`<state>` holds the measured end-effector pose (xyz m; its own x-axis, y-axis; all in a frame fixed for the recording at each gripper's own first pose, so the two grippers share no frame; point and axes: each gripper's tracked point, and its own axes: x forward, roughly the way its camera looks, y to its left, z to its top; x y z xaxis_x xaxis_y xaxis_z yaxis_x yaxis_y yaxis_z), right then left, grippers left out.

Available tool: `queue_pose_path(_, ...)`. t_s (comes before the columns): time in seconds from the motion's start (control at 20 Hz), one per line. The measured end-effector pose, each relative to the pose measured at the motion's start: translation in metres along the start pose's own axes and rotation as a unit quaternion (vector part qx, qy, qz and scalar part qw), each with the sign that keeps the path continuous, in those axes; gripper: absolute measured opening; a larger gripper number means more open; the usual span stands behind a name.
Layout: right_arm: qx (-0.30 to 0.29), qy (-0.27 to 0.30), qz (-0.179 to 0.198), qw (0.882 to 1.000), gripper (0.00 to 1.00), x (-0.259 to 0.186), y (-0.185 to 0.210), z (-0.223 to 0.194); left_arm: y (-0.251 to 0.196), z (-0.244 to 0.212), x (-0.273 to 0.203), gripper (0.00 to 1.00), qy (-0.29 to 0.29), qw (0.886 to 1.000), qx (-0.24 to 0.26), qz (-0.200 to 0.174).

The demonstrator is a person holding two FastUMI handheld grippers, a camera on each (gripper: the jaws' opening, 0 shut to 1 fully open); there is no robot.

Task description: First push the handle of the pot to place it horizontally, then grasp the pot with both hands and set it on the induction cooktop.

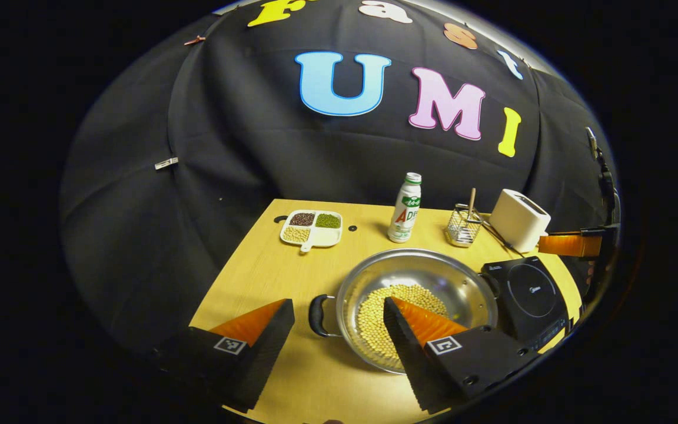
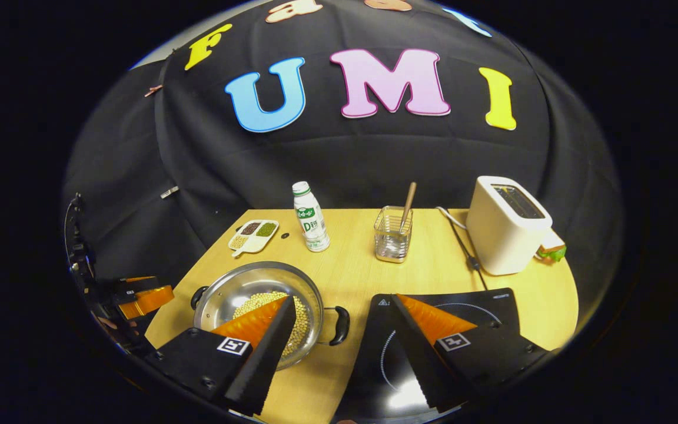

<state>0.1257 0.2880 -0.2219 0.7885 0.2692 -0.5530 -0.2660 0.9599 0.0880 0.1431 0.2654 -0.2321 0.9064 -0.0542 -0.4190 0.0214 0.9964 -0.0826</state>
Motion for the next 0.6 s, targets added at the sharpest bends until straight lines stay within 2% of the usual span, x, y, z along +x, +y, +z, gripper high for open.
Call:
queue_pose_path(0.35,0.036,0.076,0.011,0.996,0.99,0.073,0.005,-0.040,0.015,-0.012,0.056,0.96,0.023,1.000,0.009,-0.013)
queue_pose_path(0.6,0.029,0.114,0.026,0.993,1.00,0.104,0.008,-0.071,0.018,-0.023,0.085,0.95,0.042,0.999,0.008,-0.021)
